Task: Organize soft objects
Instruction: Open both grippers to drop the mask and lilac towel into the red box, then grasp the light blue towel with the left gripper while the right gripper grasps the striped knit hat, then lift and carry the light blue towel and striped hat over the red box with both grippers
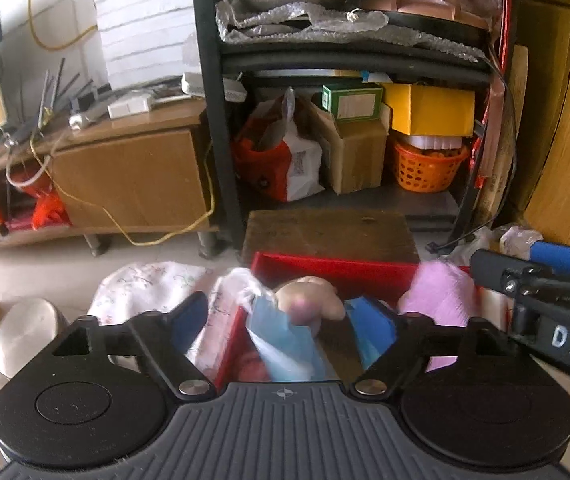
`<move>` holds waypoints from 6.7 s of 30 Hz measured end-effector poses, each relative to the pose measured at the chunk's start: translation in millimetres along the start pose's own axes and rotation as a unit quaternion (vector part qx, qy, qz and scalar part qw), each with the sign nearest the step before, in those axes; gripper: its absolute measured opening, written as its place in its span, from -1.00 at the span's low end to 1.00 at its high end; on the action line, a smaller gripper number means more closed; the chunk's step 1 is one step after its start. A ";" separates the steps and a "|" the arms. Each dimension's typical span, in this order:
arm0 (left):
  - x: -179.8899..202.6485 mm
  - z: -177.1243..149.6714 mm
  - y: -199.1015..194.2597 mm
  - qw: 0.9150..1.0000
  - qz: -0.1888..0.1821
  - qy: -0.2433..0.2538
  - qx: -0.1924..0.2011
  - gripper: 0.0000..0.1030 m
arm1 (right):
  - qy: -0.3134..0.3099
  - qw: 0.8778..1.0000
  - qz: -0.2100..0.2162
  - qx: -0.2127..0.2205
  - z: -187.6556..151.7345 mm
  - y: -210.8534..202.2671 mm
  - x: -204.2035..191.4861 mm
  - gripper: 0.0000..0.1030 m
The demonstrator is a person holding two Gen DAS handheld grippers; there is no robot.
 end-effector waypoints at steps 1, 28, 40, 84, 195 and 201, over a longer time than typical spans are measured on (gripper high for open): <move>-0.2 -0.6 0.0 1.000 0.001 0.001 0.000 0.65 | 0.004 1.000 0.000 0.001 0.5 -0.8 1.2 -0.58; -18.6 -49.4 -10.2 0.997 -0.021 0.003 -0.074 0.87 | 0.002 0.998 0.020 -0.058 -46.5 -18.3 -15.6 -0.30; -16.5 -106.8 -2.1 0.988 -0.027 0.058 -0.139 0.87 | -0.032 0.989 0.043 -0.141 -105.6 -13.7 -26.4 -0.29; -47.6 -145.3 18.0 0.971 -0.134 -0.033 -0.197 -0.95 | -0.061 0.959 0.034 -0.273 -166.8 69.1 -28.9 -0.18; 21.2 -9.9 -54.6 0.990 -0.135 -0.040 -0.015 -0.68 | 0.058 0.994 0.089 0.010 -12.1 -64.2 6.3 -1.00; 20.8 -3.1 -52.1 0.992 -0.120 -0.036 -0.006 -0.67 | 0.059 0.994 0.089 0.016 -5.4 -61.2 6.6 -1.00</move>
Point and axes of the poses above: each gripper's, at about its wrist camera, not at the fingertips, and y roughly the way its jaws point, x to its right, z to its top, the point moved 10 cm from there along y, roughly the way its jaws point, and after that the axes turned 12 degrees about -x, right-handed, at the moved point
